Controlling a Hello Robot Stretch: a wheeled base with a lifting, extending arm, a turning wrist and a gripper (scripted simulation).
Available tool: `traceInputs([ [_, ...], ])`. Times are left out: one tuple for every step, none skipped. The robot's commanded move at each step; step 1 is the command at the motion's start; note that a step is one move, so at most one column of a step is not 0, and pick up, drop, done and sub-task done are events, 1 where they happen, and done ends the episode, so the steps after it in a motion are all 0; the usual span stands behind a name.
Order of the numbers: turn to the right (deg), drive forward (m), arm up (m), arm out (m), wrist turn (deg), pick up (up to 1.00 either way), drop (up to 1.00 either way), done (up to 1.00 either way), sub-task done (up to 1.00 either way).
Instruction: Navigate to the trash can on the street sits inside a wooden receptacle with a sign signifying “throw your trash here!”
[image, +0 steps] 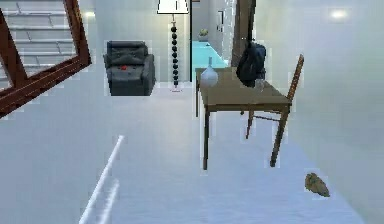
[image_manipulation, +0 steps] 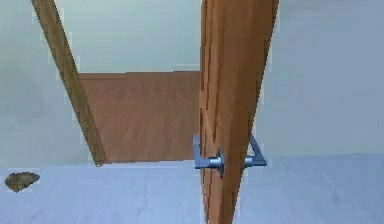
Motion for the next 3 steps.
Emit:
traceInputs([
  [39.0, 0.00, 0.00, 0.00, 0.0, 0.00, 0.00, 0.00, 0.00],
  [0.0, 0.35, 0.00, 0.00, 0.0, 0.00, 0.00, 0.00, 0.00],
  [42.0, 0.00, 0.00, 0.00, 0.0, 0.00, 0.00, 0.00, 0.00],
])
